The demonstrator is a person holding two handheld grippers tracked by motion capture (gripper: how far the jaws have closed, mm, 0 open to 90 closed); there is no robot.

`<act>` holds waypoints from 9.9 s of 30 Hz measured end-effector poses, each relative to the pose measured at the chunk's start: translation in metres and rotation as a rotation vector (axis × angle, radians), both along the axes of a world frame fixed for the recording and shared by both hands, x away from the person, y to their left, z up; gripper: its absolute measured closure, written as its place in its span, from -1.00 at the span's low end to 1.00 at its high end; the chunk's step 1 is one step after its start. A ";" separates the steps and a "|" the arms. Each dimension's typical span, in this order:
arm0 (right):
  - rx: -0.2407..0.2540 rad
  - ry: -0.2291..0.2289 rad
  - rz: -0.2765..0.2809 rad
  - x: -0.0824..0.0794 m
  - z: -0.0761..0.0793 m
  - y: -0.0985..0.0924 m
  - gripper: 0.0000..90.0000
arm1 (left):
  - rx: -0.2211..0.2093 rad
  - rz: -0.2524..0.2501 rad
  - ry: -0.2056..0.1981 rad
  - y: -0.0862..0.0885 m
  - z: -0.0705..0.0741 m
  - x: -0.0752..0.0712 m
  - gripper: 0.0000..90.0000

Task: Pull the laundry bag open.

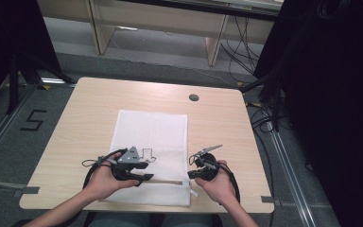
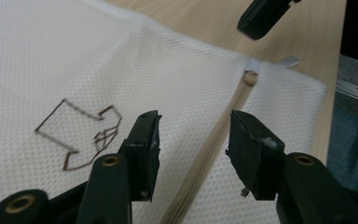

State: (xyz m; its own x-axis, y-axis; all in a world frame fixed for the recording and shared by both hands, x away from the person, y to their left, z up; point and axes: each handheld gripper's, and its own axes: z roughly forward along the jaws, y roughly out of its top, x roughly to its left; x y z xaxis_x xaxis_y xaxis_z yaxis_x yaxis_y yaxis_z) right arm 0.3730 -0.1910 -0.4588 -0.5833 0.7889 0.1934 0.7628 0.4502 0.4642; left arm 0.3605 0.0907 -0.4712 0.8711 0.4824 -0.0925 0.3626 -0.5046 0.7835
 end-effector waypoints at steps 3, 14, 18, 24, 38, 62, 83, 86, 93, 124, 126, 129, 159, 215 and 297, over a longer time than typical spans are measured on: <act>-0.010 0.037 -0.002 -0.002 -0.004 0.004 1.00 | -0.008 -0.032 0.001 -0.012 0.002 0.000 0.23; -0.023 0.070 0.035 0.002 -0.017 0.009 1.00 | 0.020 -0.089 0.012 -0.037 -0.002 0.003 0.43; -0.036 0.092 0.018 0.002 -0.021 0.013 1.00 | 0.034 -0.100 0.017 -0.039 -0.004 0.003 0.45; -0.042 0.092 0.030 0.003 -0.024 0.016 1.00 | 0.042 -0.125 0.009 -0.045 -0.005 0.007 0.47; -0.031 0.104 0.007 0.002 -0.024 0.016 1.00 | 0.066 -0.157 0.036 -0.067 -0.012 0.009 0.55; -0.024 0.091 0.013 0.002 -0.025 0.015 1.00 | 0.110 -0.203 0.073 -0.088 -0.030 0.012 0.64; -0.014 0.098 0.006 0.002 -0.025 0.014 1.00 | 0.109 -0.230 0.025 -0.094 -0.032 0.010 0.76; -0.015 0.101 -0.003 0.002 -0.026 0.015 1.00 | 0.105 -0.227 0.024 -0.095 -0.033 0.009 0.77; -0.015 0.097 -0.002 0.002 -0.026 0.014 1.00 | 0.090 -0.222 0.033 -0.096 -0.036 0.009 0.77; -0.026 0.077 0.030 0.001 -0.027 0.016 1.00 | 0.108 -0.217 0.014 -0.092 -0.028 0.005 0.82; -0.025 0.084 0.013 0.000 -0.026 0.016 1.00 | 0.116 -0.223 0.006 -0.092 -0.028 0.004 0.82; -0.022 0.089 0.009 0.000 -0.026 0.016 1.00 | 0.129 -0.229 -0.003 -0.092 -0.027 0.003 0.82; -0.053 0.071 0.050 -0.002 -0.025 0.020 1.00 | 0.099 -0.279 0.006 -0.074 -0.021 0.008 0.82; -0.107 0.050 0.062 -0.005 -0.024 0.025 1.00 | 0.096 -0.302 0.015 -0.044 -0.006 0.004 0.82; -0.162 0.080 0.071 -0.008 -0.021 0.037 1.00 | 0.144 -0.327 0.026 -0.030 -0.009 0.009 0.82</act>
State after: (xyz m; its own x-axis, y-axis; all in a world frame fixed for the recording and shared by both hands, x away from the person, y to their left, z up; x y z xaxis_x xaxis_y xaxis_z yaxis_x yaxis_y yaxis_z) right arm 0.3650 -0.1539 -0.4797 -0.6266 0.7708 0.1150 0.7578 0.5682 0.3207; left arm 0.3693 0.0604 -0.4801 0.9798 0.1882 -0.0682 0.1828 -0.7018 0.6885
